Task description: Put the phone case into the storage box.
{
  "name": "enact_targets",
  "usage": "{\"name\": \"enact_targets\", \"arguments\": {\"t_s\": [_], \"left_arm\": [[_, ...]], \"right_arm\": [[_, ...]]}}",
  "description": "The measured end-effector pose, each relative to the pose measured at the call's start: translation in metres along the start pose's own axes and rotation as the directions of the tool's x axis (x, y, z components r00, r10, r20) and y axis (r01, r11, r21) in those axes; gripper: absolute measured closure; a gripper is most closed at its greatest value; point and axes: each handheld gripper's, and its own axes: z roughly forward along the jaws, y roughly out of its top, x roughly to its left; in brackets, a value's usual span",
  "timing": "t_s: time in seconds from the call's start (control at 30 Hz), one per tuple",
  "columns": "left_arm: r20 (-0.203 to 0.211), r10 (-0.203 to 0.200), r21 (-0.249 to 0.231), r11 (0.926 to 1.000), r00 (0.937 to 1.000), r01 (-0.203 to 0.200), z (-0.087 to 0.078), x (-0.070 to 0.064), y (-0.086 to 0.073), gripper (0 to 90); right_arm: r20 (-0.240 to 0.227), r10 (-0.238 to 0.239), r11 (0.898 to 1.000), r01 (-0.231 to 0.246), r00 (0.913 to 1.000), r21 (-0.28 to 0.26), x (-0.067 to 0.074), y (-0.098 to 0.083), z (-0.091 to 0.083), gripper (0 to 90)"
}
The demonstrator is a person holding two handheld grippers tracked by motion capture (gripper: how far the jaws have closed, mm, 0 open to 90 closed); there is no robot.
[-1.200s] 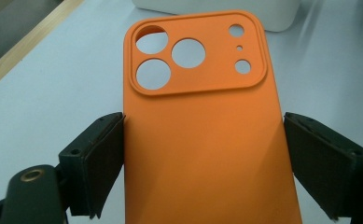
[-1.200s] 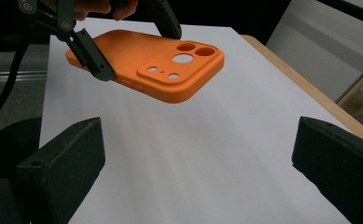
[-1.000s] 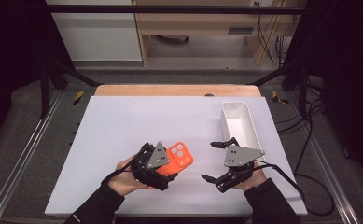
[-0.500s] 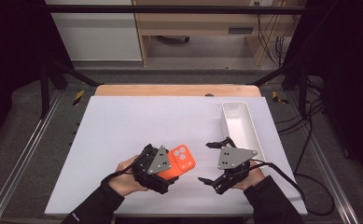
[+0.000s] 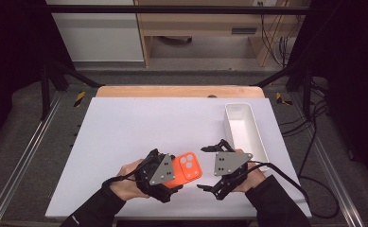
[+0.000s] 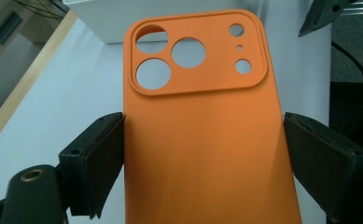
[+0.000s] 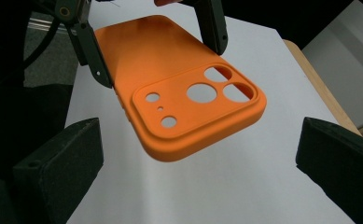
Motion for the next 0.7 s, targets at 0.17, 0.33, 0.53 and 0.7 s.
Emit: {"name": "enact_targets", "arguments": {"t_s": [0.17, 0.33, 0.53, 0.7], "left_arm": [[0.020, 0.012, -0.008, 0.9999, 0.9997, -0.012, 0.000, -0.002, 0.002, 14.2], [0.039, 0.019, -0.011, 0.9998, 0.9991, -0.018, 0.000, -0.003, 0.003, 14.2], [0.055, 0.030, -0.017, 0.9994, 0.9981, -0.029, 0.001, -0.004, 0.005, 14.2], [0.067, 0.038, -0.029, 0.9989, 0.9970, -0.037, 0.002, -0.005, 0.006, 14.2]], "right_arm": [[-0.040, -0.011, 1.000, 0.011, 0.9992, -0.002, 0.001, 0.001, 0.002, 1.3], [-0.059, -0.012, 1.000, 0.013, 0.9982, 0.004, -0.001, -0.001, 0.005, 1.3], [-0.096, 0.001, 1.000, -0.002, 0.9954, -0.011, -0.005, -0.002, 0.009, 2.6], [-0.137, 0.006, 1.000, -0.009, 0.9906, -0.023, -0.006, -0.003, 0.013, 3.5]]}}
